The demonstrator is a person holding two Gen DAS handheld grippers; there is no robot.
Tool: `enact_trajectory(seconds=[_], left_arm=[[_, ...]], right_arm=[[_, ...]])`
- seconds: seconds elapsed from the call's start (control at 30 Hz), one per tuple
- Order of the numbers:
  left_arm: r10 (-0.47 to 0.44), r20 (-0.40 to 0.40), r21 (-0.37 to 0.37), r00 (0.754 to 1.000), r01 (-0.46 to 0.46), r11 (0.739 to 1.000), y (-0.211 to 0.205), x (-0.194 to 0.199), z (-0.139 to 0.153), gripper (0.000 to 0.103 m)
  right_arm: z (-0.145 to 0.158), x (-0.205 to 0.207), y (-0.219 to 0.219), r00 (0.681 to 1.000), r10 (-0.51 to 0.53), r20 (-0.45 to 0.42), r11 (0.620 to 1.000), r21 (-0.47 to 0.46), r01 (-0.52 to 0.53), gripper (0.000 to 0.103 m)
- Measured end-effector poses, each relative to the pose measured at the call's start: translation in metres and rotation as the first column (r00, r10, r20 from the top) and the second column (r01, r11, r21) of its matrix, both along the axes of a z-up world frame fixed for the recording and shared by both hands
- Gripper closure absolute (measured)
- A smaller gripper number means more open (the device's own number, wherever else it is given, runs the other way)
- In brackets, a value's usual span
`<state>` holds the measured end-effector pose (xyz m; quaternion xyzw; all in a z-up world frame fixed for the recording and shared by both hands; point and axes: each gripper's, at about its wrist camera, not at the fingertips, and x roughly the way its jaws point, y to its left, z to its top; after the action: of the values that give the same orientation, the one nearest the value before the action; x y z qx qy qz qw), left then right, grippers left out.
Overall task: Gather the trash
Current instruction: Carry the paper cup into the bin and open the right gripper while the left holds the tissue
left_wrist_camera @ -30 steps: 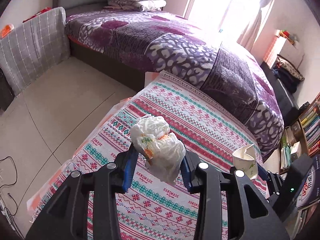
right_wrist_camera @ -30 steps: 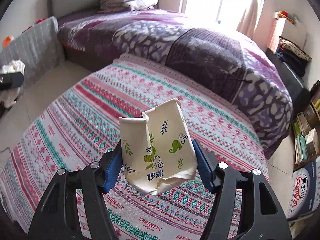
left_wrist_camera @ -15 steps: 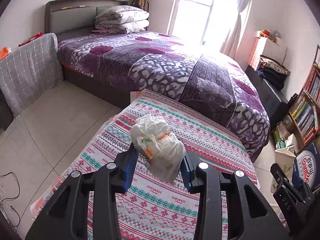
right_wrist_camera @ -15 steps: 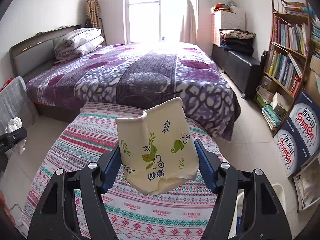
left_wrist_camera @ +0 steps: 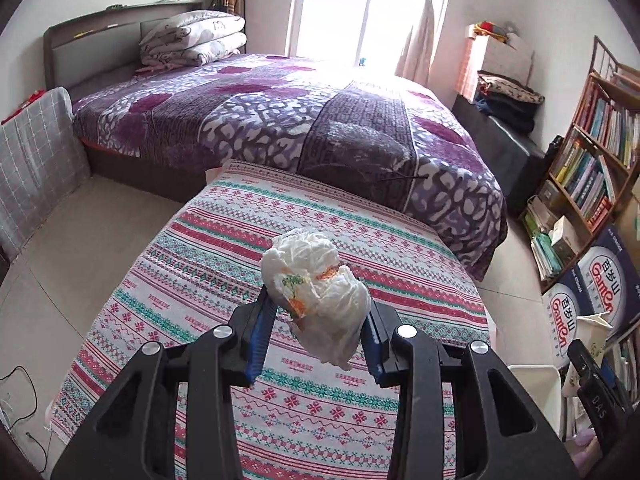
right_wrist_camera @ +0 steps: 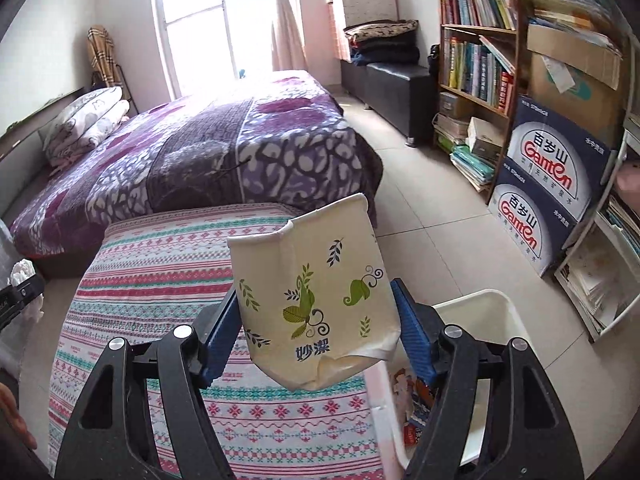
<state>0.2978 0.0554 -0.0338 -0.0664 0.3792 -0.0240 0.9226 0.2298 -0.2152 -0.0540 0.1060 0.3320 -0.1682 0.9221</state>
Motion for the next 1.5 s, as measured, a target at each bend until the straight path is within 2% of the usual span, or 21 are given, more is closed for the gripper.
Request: enact_trajectory(seconds=[0.13,0.23,0.33,0.7,1.03,1.1,1.17,1.5], left_arm=[[-0.043,-0.034,-0.011,0.998,0.043,0.999,-0.027,0.000,-0.010,0.064],[-0.069,-0.035,-0.003,0.997,0.069,0.998,-0.048,-0.002,-0.013,0.064],[-0.101,-0.029,-0.002,0.995,0.101,0.995,-0.071,-0.005,-0.014,0.064],[-0.250,-0.018,0.034,0.968,0.250,0.968,-0.158,-0.025,-0.021,0.064],[-0.382,-0.018,0.065,0.924,0.382,0.922,-0.221,-0.049,-0.030,0.064],[-0.408,-0.017,0.068,0.913,0.408,0.910,-0.233,-0.054,-0.031,0.064],[-0.430,-0.018,0.070,0.902,0.431,0.900,-0.244,-0.059,-0.033,0.064],[-0.528,-0.019,0.047,0.849,0.529,0.848,-0.296,-0.080,-0.035,0.064]], right_arm=[[0.002,-0.010,-0.028,0.999,-0.046,0.013,0.999,-0.009,0.046,0.035],[0.009,-0.018,-0.047,0.995,-0.087,0.042,0.996,-0.018,0.087,0.034],[0.013,-0.026,-0.067,0.991,-0.122,0.053,0.993,0.011,0.121,0.034],[0.003,-0.054,-0.132,0.966,-0.258,-0.005,0.962,0.084,0.258,0.032],[-0.003,-0.073,-0.171,0.940,-0.339,-0.048,0.930,0.137,0.342,0.026],[-0.003,-0.077,-0.176,0.934,-0.355,-0.046,0.924,0.136,0.358,0.018],[-0.001,-0.084,-0.181,0.925,-0.378,-0.036,0.916,0.130,0.380,0.015],[0.002,-0.113,-0.213,0.884,-0.466,-0.016,0.876,0.131,0.464,0.011]])
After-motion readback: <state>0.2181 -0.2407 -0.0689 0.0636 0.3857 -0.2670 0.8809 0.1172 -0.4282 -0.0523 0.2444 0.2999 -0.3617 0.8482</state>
